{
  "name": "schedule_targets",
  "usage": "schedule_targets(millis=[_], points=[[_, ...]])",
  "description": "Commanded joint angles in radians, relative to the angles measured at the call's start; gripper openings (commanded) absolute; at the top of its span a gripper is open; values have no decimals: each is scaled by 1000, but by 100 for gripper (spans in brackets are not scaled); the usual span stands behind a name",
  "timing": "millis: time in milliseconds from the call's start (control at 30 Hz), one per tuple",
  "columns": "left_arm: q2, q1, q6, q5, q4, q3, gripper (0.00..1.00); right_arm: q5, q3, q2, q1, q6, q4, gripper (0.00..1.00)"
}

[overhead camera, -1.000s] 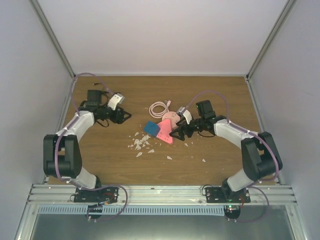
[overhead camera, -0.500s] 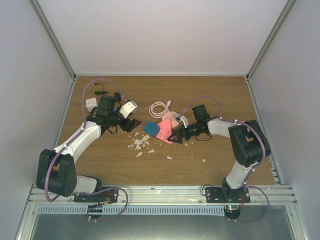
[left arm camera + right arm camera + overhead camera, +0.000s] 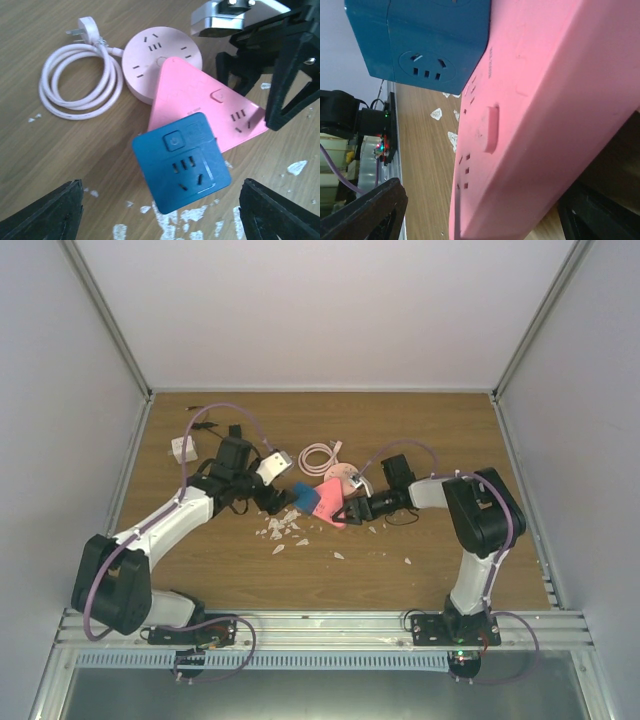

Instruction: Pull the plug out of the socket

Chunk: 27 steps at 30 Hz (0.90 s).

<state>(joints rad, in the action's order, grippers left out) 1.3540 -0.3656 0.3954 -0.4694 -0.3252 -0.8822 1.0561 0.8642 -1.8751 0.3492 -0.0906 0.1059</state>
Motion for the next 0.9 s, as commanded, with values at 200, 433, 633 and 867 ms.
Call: schedule_targets(millis=[200,433,633,867], points=[[78,-111,-108,98,23,-49,90,41,1,-53,-13,-130,-140,76],[141,-160,-189,208,14,-74,89,39,-13,-77,-13,-166,-191,73],[179,-212,-214,268,31,-94,84,41,-16,-100,-13,-176,-212,62],[236,-223,-233,323,29,-133,76,34,-27,-101,-13,-185,-236,46]])
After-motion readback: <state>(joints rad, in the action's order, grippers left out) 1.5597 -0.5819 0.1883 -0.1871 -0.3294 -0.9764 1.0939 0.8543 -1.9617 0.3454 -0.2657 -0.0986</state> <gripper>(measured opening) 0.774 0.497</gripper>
